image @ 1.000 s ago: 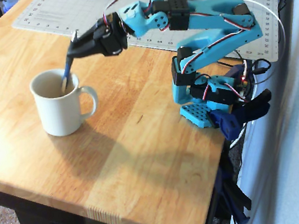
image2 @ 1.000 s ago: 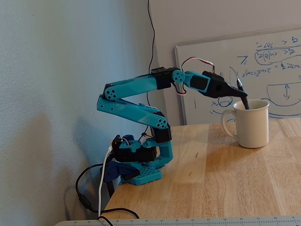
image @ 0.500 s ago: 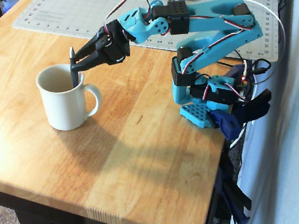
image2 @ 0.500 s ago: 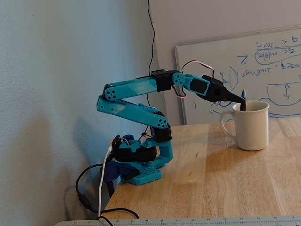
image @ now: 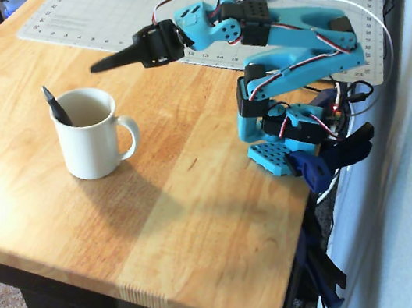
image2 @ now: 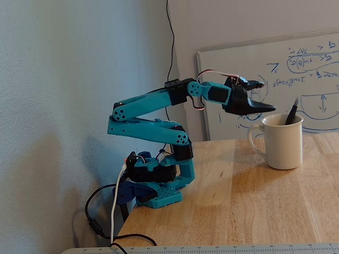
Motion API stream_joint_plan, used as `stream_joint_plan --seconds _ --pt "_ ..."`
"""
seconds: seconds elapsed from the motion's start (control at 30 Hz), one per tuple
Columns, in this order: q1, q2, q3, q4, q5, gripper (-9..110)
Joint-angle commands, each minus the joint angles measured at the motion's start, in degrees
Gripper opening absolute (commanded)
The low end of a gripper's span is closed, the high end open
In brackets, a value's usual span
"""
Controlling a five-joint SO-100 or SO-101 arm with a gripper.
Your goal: Grasp a pen and put it in a mug.
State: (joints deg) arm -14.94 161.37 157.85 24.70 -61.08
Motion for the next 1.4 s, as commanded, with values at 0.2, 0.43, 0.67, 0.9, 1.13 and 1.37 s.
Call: stream_joint_plan --seconds 0.2,0.43,0.67,0.9,1.13,1.37 --pt "3.87 6.86 1.41 -0.44 27.16 38" --pt "6.59 7.82 1.49 -0.44 36.83 38" --pt "9.05 9.58 4.57 -0.44 45.35 33" --pt "10.63 16.88 12.30 1.14 52.47 15" --pt "10.63 27.07 14.68 12.83 54.84 2" --pt "10.81 30.67 14.50 31.64 54.84 0"
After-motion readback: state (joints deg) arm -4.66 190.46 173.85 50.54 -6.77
